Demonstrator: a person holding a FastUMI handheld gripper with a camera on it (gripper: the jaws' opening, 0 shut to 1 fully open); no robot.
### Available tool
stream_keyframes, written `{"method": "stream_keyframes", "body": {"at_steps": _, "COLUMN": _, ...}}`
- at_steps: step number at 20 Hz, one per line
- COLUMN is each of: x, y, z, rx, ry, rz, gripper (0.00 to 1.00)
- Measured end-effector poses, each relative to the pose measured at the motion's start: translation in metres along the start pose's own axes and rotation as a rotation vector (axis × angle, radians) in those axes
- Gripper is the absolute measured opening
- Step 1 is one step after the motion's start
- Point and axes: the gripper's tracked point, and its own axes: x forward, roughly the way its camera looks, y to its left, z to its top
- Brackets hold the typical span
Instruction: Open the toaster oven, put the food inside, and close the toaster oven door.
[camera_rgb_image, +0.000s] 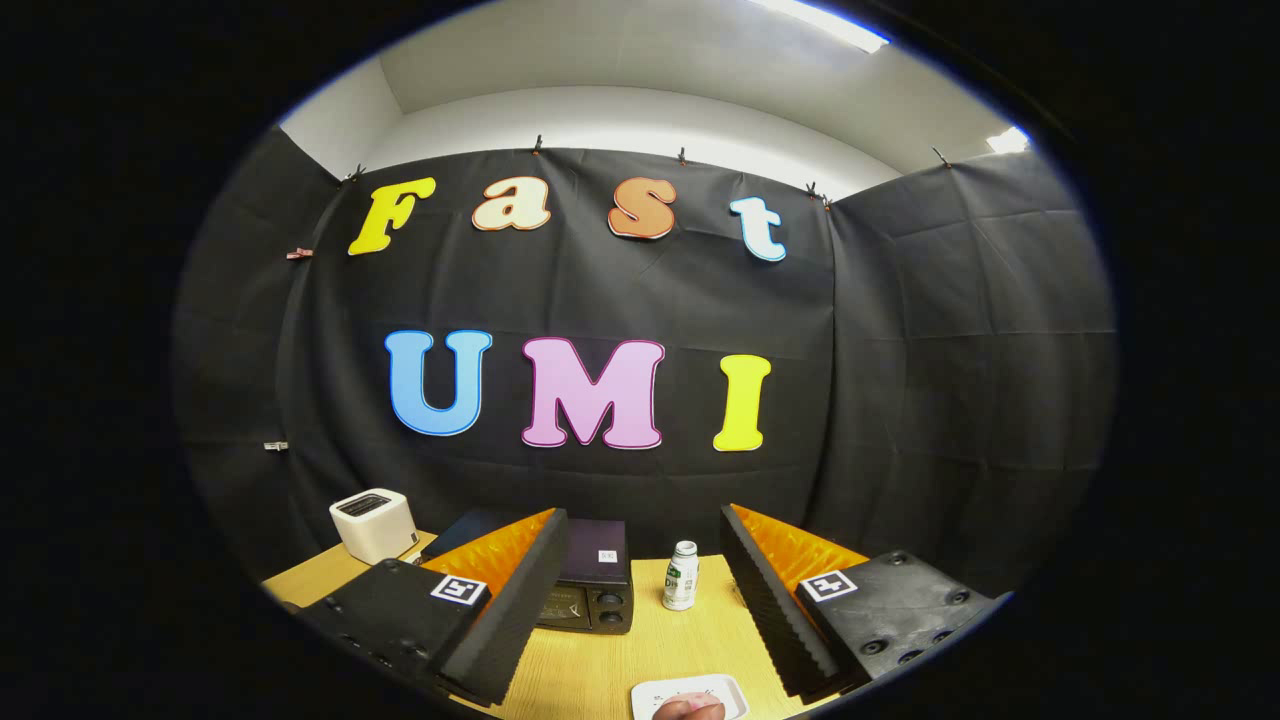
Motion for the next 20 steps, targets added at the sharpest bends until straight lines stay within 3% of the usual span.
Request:
{"method": "stream_keyframes", "body": {"at_steps": 10, "x": 0.004, "y": 0.015, "z": -0.002, "rx": 0.018, "ry": 0.005, "rz": 0.009, "gripper": 0.98}}
{"method": "stream_keyframes", "body": {"at_steps": 20, "x": 0.053, "y": 0.121, "z": -0.057, "rx": 0.073, "ry": 0.152, "rz": 0.117, "gripper": 0.98}}
